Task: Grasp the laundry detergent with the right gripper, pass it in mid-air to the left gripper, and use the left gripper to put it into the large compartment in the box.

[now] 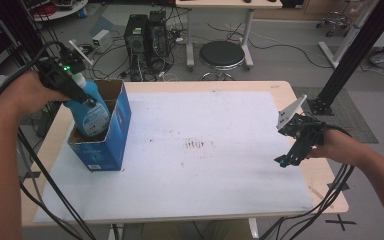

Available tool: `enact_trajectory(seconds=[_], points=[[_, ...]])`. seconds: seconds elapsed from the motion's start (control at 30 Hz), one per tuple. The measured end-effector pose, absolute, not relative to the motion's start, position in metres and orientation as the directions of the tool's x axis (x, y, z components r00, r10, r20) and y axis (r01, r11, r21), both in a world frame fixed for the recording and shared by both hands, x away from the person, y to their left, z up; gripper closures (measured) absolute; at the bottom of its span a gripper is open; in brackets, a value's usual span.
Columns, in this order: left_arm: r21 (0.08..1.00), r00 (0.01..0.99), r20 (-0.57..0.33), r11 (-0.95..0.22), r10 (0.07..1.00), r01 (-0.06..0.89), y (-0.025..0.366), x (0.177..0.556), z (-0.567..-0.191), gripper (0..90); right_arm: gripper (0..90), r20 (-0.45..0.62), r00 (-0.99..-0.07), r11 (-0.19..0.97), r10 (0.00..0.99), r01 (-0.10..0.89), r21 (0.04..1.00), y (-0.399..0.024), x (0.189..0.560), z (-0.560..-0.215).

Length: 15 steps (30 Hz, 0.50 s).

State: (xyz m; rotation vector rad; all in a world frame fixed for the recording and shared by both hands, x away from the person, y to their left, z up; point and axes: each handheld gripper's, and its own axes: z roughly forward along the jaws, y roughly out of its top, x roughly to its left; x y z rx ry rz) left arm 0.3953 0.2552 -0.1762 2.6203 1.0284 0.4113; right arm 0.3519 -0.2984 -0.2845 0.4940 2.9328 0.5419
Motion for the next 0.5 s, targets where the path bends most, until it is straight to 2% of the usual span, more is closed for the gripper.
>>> enact_trajectory(seconds=[0.5], points=[[0.32,0.73,0.135,-0.727,0.67,0.608,0.257,0.406,-0.249,38.1,1.1,-0.041,-0.941,0.886,0.336,0.301,0.351,-0.297,0.352,-0.294]])
